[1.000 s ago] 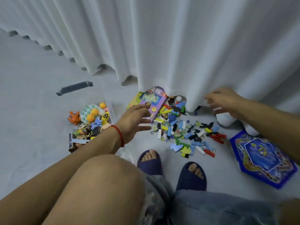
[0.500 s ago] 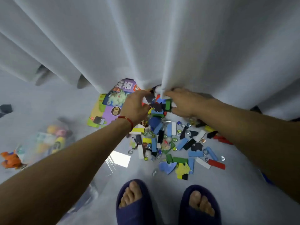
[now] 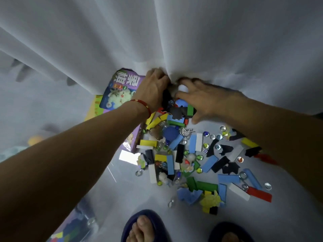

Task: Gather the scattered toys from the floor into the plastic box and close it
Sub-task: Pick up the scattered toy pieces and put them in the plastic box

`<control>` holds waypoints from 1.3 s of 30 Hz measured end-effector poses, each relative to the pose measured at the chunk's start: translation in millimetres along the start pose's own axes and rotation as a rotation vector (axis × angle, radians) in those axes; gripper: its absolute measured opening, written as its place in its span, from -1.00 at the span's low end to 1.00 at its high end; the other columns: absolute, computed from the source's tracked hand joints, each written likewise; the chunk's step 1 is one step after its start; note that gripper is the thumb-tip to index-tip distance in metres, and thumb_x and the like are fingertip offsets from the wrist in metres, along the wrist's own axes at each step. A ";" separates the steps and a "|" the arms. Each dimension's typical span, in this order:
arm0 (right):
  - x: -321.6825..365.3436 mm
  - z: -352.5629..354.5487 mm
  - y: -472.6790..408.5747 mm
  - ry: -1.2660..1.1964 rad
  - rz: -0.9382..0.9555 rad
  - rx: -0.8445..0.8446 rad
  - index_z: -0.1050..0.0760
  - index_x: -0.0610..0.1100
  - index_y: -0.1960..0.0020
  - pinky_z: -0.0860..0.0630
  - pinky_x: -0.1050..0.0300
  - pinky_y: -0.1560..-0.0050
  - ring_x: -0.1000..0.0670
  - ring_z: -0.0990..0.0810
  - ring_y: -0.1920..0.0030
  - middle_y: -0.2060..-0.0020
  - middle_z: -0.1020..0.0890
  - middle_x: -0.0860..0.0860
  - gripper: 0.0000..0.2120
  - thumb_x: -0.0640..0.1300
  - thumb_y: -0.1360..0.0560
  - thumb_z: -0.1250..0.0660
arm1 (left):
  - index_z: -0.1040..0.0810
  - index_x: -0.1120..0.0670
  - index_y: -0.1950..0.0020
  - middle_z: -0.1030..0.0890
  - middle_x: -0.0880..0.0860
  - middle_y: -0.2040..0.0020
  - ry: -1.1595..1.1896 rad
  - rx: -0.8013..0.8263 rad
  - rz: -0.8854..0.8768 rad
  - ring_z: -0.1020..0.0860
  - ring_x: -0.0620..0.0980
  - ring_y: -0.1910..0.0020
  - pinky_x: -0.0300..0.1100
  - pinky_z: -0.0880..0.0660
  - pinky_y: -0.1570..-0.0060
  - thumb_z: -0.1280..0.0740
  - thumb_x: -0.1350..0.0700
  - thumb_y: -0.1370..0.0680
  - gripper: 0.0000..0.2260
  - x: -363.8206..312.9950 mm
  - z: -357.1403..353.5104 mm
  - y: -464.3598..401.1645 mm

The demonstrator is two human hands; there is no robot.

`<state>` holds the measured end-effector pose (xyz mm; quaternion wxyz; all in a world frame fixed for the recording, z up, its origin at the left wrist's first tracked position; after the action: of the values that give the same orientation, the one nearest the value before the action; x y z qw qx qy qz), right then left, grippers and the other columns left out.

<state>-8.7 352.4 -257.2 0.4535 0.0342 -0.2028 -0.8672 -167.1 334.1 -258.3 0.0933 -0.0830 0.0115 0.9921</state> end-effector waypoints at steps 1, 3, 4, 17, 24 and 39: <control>-2.1 0.9 3.8 -0.037 -0.009 -0.011 -0.22 0.09 -0.47 -0.39 -0.11 -0.34 -0.17 -0.26 -0.42 -0.46 -0.13 -0.06 -0.11 0.10 -0.27 -0.60 | -0.61 0.20 -0.14 -0.59 0.24 -0.10 -0.013 -0.002 -0.025 -0.47 0.30 -0.10 0.07 -0.42 -0.08 -0.20 0.06 -0.45 -0.63 0.7 2.5 -1.3; -6.2 -0.4 9.6 -0.112 -0.019 -0.031 -0.29 0.10 -0.40 -0.40 -0.06 -0.30 -0.16 -0.31 -0.40 -0.43 -0.19 -0.05 -0.25 0.11 -0.33 -0.57 | -0.61 0.18 -0.14 -0.62 0.22 -0.06 -0.050 0.027 -0.043 -0.46 0.29 -0.11 0.07 -0.42 -0.08 -0.27 0.13 -0.48 -0.71 0.1 5.9 -4.0; -7.5 -2.5 11.0 -0.146 -0.023 -0.034 -0.31 0.10 -0.37 -0.41 -0.02 -0.24 -0.14 -0.35 -0.35 -0.40 -0.22 -0.05 -0.32 0.11 -0.36 -0.55 | -0.60 0.18 -0.14 -0.62 0.22 -0.04 -0.059 0.043 -0.042 -0.45 0.28 -0.11 0.07 -0.41 -0.07 -0.33 0.20 -0.47 -0.74 -0.3 6.1 -4.6; 0.7 -21.8 23.9 -0.336 -0.134 -0.096 -0.47 -0.05 -0.25 -0.43 0.11 0.10 -0.05 -0.51 0.08 -0.03 -0.58 -0.05 -0.67 -0.07 -0.52 -0.43 | -0.50 0.18 -0.34 -0.48 0.20 -0.19 0.349 0.019 0.107 -0.48 0.15 -0.10 -0.08 -0.43 -0.10 -0.42 0.14 -0.52 -0.60 -51.2 -5.9 69.4; 6.4 -11.6 56.6 -0.673 -0.315 -0.201 -0.53 0.04 0.02 -0.36 0.23 0.37 0.00 -0.57 0.21 0.14 -0.61 0.02 -0.80 -0.04 -0.42 -0.50 | -0.61 0.21 -0.05 -0.61 0.18 0.08 0.197 -0.012 0.029 -0.53 0.20 0.12 -0.01 -0.37 0.06 -0.44 0.14 -0.48 -0.81 -66.3 -11.6 58.6; 161.4 168.0 179.2 -1.372 -0.093 0.037 -0.63 -0.25 -0.04 -0.62 0.27 0.20 -0.03 -0.74 0.18 0.17 -0.74 -0.15 -0.78 -0.17 -0.44 -0.49 | -0.61 0.10 0.01 -0.59 0.04 0.18 0.494 -0.101 0.173 -0.50 0.03 0.21 -0.08 -0.41 0.16 -0.38 0.12 -0.54 -0.92 -85.9 208.8 232.8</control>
<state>-5.7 186.4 -14.8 0.1840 -0.5064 -0.4571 -0.7077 -161.4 97.6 -36.3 -0.0015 -0.3260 -0.0087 0.9453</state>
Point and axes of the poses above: each hand's wrist, its own y-axis away from the middle knuckle, its own z-axis out of the back of the hand, x = y × z, the point moved 4 cm from there along -y, towards the middle knuckle
